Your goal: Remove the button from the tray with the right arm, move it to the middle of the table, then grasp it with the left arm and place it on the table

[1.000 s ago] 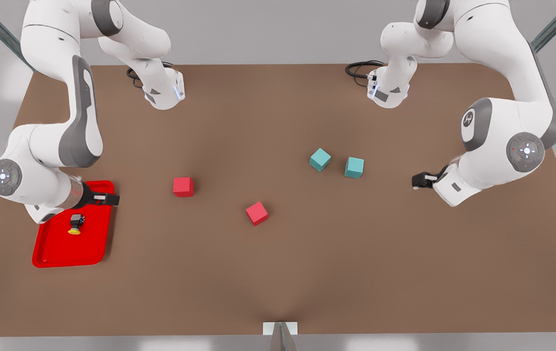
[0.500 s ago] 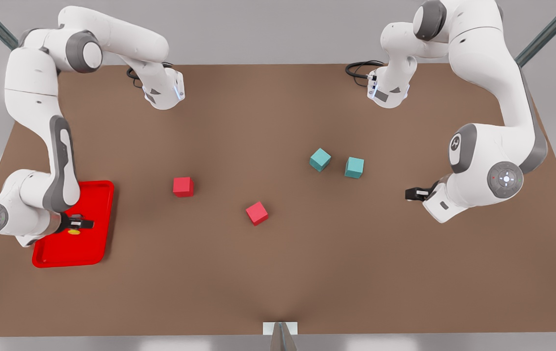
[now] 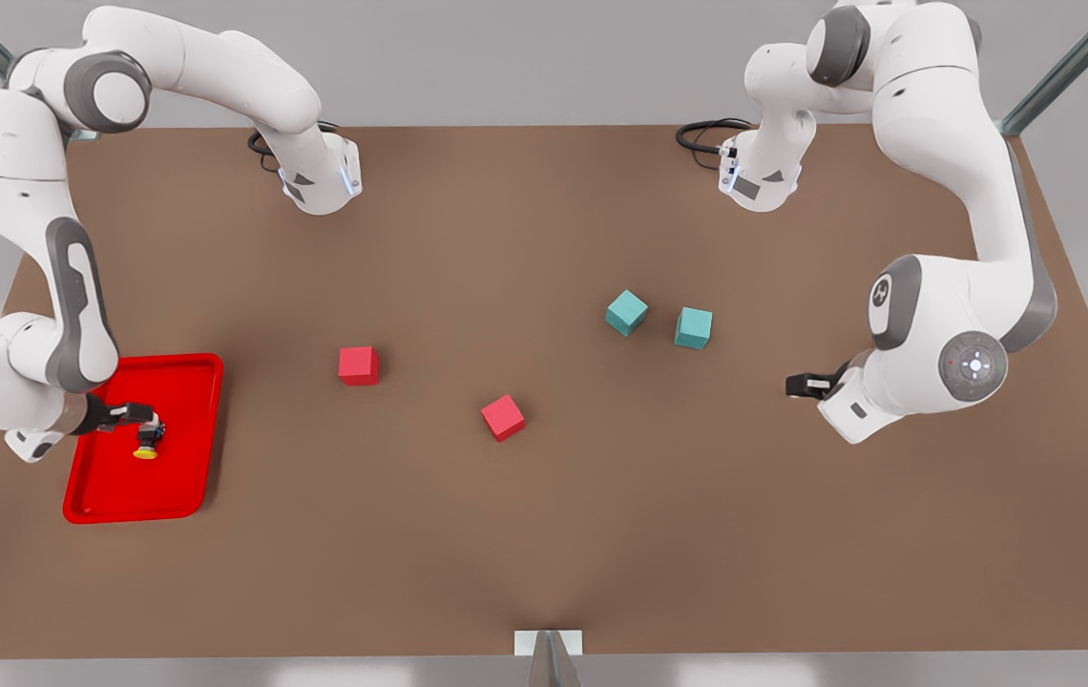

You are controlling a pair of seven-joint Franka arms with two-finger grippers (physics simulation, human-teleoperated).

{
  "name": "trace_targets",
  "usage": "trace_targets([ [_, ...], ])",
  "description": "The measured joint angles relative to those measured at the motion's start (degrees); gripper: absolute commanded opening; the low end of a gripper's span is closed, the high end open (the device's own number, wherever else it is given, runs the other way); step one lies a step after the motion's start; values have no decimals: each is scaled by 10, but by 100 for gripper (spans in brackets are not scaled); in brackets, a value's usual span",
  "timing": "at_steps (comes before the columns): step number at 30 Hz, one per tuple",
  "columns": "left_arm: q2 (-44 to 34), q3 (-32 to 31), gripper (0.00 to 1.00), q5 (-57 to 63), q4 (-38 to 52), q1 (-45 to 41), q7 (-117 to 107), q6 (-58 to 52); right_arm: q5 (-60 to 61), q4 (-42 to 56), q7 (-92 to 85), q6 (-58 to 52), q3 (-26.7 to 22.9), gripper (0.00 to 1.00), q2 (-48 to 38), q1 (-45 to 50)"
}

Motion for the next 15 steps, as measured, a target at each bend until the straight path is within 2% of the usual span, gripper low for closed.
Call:
trace_targets([
  [8,-3,0,100,0,1,1,-1,-1,-51,-53,-48,61,27,100,10,-36],
  [15,-4,1,100,1,2,0,-1,-1,-86,-72,-72,97,30,100,12,-41],
])
